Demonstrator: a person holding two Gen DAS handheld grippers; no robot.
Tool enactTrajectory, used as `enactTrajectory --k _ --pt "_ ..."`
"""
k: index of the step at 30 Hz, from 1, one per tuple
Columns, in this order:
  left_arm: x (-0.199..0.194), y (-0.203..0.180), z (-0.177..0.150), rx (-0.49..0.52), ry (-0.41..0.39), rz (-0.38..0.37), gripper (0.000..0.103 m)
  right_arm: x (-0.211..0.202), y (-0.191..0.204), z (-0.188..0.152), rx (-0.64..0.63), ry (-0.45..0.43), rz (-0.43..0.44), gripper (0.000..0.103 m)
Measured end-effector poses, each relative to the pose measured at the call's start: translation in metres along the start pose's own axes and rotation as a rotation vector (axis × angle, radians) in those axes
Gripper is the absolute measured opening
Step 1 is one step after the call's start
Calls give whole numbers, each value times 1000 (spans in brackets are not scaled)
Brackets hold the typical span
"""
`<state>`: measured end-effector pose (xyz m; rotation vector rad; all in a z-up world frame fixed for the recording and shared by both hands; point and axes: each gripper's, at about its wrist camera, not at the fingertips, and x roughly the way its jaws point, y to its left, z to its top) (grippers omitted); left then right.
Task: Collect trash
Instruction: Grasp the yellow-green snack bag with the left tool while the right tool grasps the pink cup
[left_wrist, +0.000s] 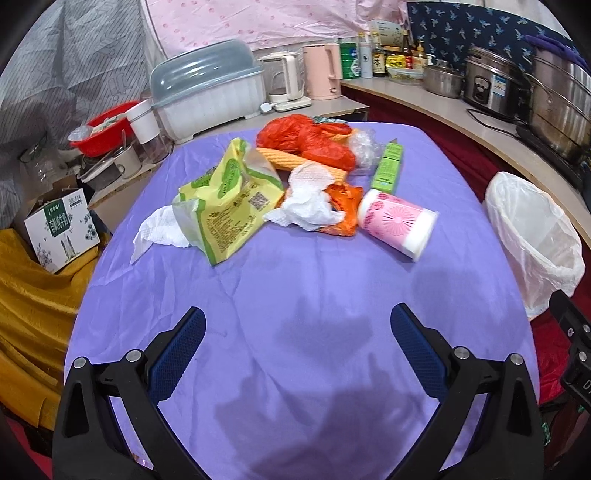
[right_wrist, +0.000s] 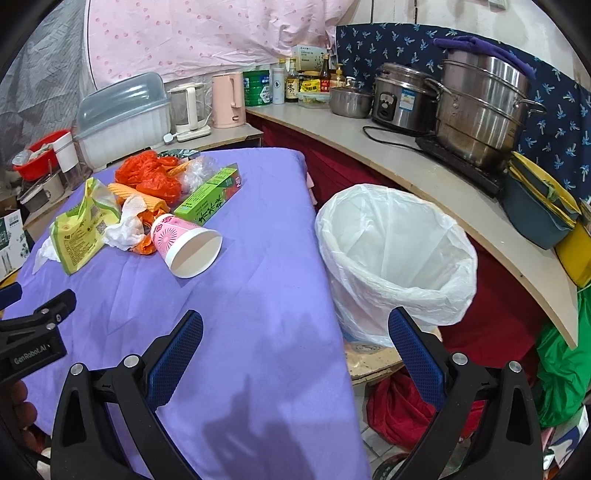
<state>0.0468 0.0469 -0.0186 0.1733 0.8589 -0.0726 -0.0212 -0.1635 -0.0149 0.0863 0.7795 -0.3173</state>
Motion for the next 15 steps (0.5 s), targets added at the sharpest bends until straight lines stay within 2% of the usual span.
enactTrajectory --k 5,15 --pt "27 32 11 -37 5 51 96 24 23 8 -17 15 25 96" --pt "78 85 34 -71 -8 111 96 69 79 23 -40 39 104 81"
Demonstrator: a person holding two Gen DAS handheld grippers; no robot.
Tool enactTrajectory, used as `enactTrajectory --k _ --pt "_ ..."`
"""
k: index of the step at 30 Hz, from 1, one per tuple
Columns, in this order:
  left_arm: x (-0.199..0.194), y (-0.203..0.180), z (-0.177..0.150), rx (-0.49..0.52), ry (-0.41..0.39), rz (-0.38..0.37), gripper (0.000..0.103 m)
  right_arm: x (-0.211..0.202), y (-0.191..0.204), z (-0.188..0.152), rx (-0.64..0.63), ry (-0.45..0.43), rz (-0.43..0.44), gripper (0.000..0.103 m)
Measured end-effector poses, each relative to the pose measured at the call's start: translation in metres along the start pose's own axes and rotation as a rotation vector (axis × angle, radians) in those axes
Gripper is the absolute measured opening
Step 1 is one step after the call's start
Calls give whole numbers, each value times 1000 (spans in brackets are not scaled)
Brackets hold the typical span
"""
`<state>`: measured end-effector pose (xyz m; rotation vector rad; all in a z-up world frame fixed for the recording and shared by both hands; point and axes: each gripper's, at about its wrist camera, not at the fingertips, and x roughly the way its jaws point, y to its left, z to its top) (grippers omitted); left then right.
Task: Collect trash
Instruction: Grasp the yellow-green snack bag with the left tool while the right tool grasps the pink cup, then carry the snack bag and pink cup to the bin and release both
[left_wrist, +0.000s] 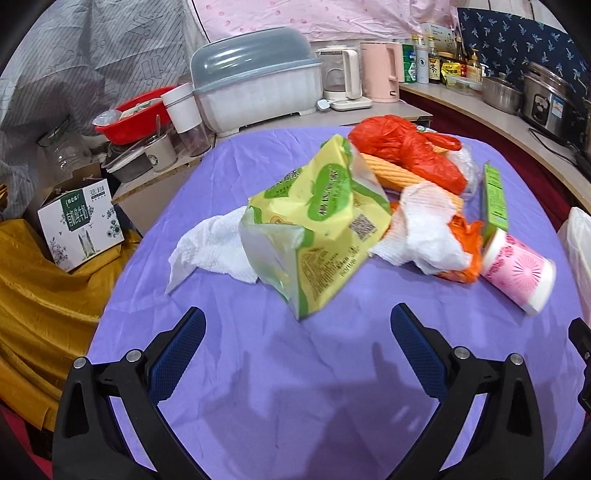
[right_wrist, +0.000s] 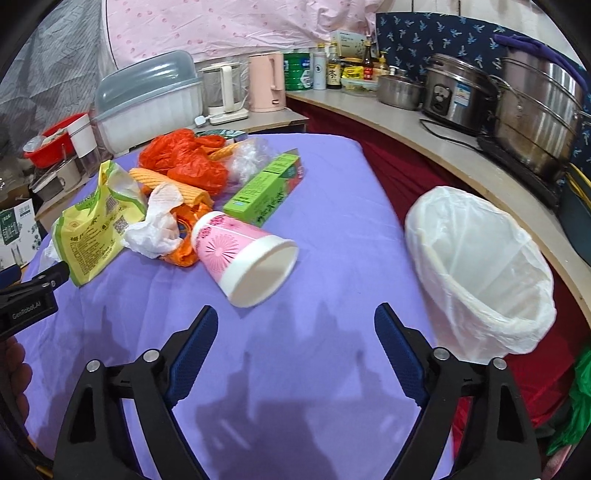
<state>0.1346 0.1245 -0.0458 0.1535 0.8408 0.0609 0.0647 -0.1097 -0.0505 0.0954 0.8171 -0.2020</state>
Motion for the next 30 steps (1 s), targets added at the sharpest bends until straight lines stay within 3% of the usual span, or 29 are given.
enactTrajectory --k 12,21,23,26,28,30 --pt "45 6 15 17 -3 -43 92 49 32 13 -7 40 83 55" --pt "57 2 19 11 36 -115 52 62 48 15 -44 49 130 27" --pt "55 2 18 4 42 -130 36 61 50 16 -49 43 144 23" --pt "51 2 18 -3 43 -138 19 58 51 16 -49 39 159 14" --pt "46 2 18 -10 38 -137 16 54 50 16 -49 30 170 7" --pt "39 2 18 -15 28 -136 12 50 48 16 -46 22 175 6"
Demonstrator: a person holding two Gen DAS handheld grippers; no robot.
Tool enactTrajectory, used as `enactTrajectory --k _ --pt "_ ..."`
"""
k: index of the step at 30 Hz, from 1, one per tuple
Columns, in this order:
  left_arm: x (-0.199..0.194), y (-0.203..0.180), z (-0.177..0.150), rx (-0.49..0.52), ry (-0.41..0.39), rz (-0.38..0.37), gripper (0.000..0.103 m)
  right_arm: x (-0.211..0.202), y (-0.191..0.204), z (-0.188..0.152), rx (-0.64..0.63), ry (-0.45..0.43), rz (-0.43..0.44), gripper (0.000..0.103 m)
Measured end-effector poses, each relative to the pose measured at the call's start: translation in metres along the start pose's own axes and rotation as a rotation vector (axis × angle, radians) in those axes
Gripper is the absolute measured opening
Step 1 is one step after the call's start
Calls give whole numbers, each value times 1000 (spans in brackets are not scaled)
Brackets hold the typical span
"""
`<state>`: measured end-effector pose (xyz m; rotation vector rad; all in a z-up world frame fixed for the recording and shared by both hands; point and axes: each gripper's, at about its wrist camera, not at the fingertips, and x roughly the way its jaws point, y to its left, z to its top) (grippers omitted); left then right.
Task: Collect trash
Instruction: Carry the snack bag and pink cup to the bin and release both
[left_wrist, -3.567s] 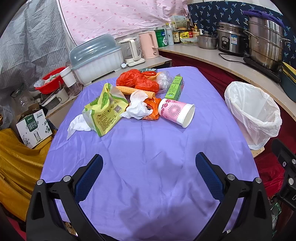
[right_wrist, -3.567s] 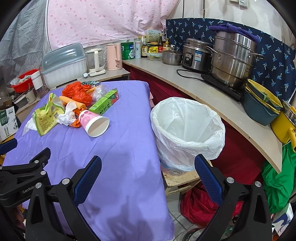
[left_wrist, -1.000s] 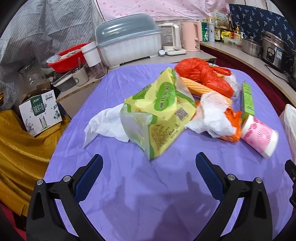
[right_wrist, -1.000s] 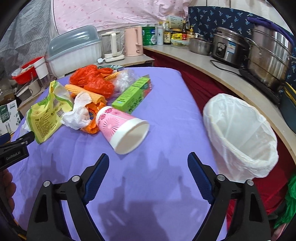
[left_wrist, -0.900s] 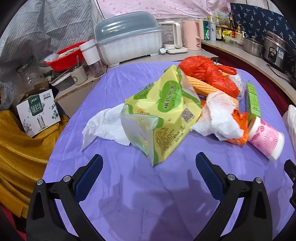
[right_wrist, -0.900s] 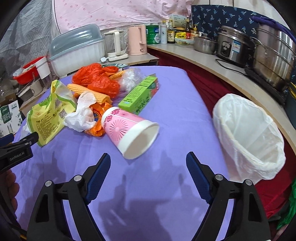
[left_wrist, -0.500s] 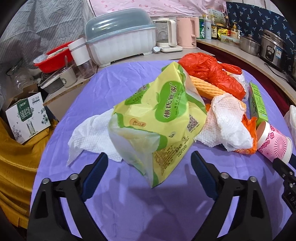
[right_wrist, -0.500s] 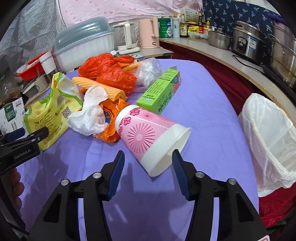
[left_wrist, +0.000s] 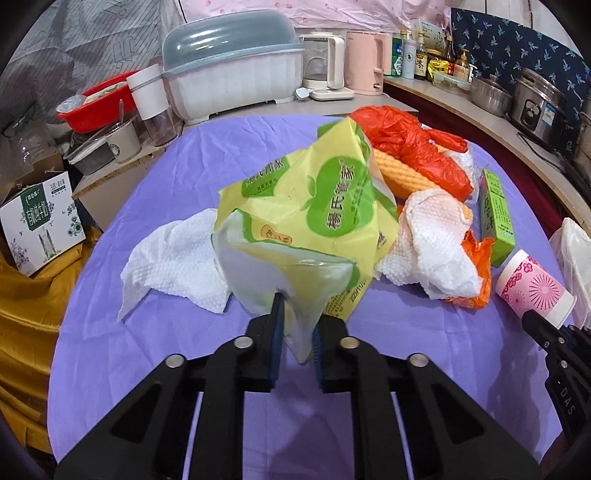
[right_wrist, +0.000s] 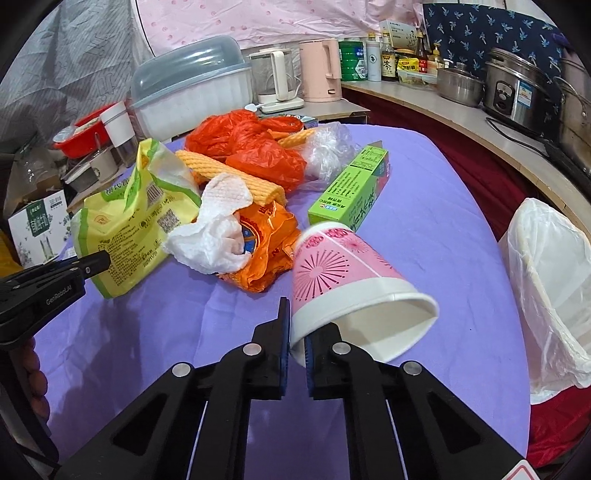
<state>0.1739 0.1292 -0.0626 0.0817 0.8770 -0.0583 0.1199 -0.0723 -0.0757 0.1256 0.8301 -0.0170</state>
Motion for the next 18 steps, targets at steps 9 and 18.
enactTrajectory --k 9,18 --pt "-51 -14 0 9 -79 -29 7 -41 -12 4 14 -84 8 5" --pt "-114 -57 13 68 -196 -113 5 -87 -52 8 74 -173 -19 5"
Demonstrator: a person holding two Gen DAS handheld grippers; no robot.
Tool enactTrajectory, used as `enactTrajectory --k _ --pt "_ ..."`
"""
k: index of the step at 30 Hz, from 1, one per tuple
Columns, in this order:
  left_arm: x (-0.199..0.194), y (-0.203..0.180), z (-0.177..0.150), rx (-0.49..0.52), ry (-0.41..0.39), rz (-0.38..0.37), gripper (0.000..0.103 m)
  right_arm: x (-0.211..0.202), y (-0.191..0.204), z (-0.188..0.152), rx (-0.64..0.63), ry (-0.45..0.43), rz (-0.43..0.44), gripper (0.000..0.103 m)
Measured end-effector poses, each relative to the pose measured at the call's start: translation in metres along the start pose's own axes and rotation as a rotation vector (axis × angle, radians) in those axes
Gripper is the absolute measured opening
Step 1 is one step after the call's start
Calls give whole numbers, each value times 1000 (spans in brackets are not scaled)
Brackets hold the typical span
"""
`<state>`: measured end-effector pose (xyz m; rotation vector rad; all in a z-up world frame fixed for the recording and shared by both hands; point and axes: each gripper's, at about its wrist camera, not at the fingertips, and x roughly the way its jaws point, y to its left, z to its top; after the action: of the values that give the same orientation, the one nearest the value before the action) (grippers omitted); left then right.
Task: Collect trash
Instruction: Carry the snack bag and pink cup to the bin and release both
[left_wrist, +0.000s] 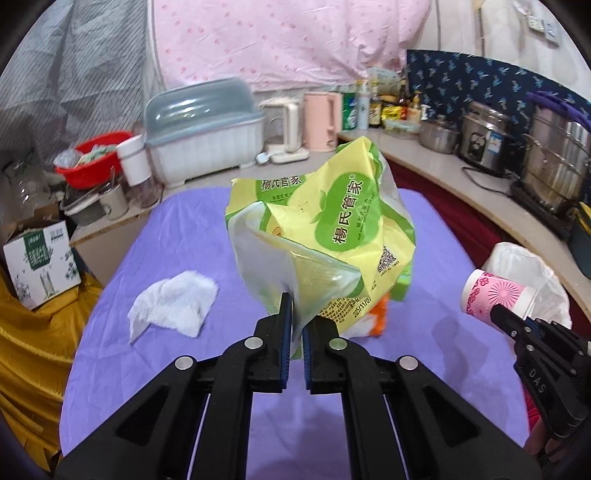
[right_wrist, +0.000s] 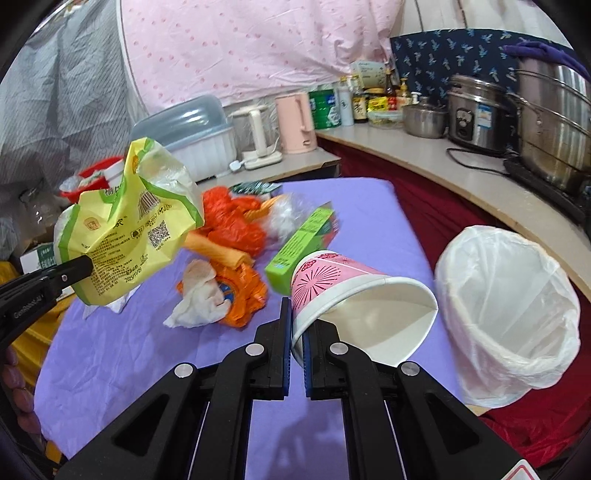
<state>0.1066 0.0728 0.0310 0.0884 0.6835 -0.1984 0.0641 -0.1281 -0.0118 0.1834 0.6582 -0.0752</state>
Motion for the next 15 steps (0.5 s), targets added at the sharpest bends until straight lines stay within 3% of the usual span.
enactTrajectory --k 7,15 --pt "-12 -82 19 103 -39 -136 5 -29 -67 6 78 -53 -102 5" --pt "15 -193 22 206 27 -310 5 -42 -163 5 195 -60 -232 5"
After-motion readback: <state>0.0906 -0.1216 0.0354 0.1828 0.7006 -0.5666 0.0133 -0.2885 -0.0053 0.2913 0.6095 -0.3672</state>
